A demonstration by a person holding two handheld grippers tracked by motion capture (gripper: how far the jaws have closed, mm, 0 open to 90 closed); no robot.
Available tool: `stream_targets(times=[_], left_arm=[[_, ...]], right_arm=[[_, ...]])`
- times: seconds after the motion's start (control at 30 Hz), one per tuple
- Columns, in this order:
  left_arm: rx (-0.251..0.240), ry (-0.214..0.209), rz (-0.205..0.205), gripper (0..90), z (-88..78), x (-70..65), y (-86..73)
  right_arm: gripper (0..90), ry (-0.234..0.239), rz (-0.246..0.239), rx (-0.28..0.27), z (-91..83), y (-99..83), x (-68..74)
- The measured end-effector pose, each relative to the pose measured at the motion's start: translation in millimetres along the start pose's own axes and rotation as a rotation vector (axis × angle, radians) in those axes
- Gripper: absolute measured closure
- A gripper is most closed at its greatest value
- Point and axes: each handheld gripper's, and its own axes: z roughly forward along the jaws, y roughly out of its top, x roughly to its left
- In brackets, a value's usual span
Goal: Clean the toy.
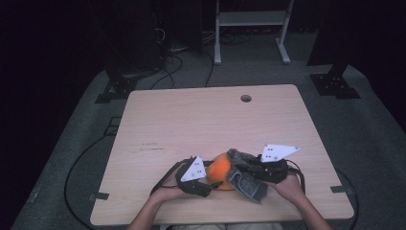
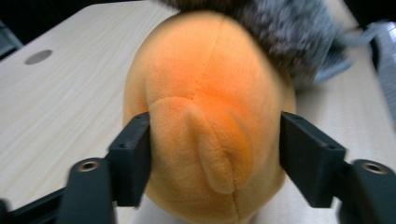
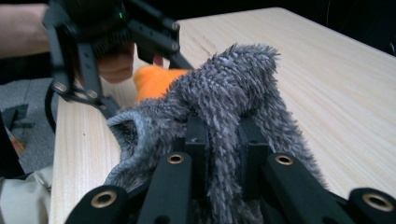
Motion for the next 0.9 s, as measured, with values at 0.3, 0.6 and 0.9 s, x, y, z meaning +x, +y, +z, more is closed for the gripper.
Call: stream_targets(times=[0.3,0.6,0.9], left_arm=[[0.0,0.039,-0.035,30.1,4.2,-1.8,2.6],[0.006,0.021,-0.024,31.5,-0.9,0.2,-3.6],[0.007,-0.003,0.007,31.5,-0.6,-2.4,-5.0]], right_arm=[[77.7,-0.024,0.003,-0.016,-6.6,-9.0,2.9],[77.6,-0.099,0.114,0.111,-23.7,-53.6,-30.4],[77.6,-0.046,0.058,-0.015,-26.1,-25.3,-14.5]])
